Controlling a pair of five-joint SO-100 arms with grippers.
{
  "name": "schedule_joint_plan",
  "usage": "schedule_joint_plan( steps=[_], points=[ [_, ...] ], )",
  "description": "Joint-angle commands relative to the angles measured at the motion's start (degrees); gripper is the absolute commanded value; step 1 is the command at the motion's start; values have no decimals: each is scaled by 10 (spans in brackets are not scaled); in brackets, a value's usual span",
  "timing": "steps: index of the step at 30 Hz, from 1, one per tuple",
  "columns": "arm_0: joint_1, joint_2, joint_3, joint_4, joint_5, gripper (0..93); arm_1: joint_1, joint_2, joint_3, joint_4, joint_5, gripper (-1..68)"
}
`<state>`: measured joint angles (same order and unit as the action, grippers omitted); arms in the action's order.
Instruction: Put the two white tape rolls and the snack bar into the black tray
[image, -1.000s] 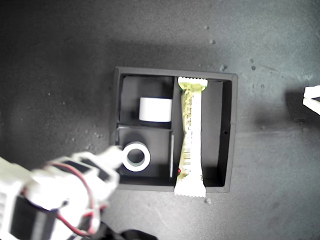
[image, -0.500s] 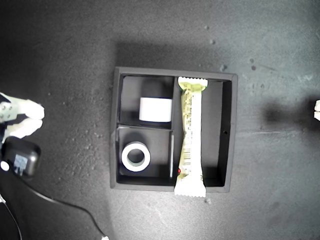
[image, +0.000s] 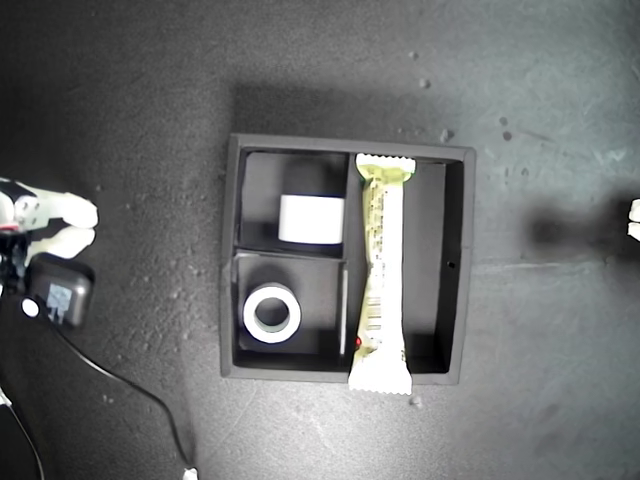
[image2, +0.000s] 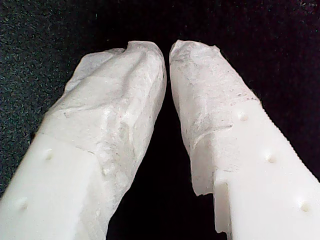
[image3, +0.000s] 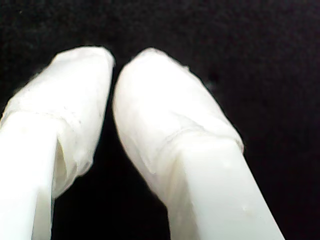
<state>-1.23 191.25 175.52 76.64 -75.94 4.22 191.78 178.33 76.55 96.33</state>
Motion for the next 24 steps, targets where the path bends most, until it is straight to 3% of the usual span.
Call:
schedule_joint_plan(
  steps=[1, 7, 11, 24],
  points=[
    [-7, 25, 43, -4, -43, 1, 2, 2, 7, 3, -23, 10],
    [4, 28, 43, 33, -127, 73, 1, 2, 7, 3, -26, 10],
    [7, 28, 43, 33, 12, 73, 1, 2, 7, 3, -26, 10],
    [7, 29, 43, 33, 16, 73, 1, 2, 7, 3, -26, 10]
  ],
)
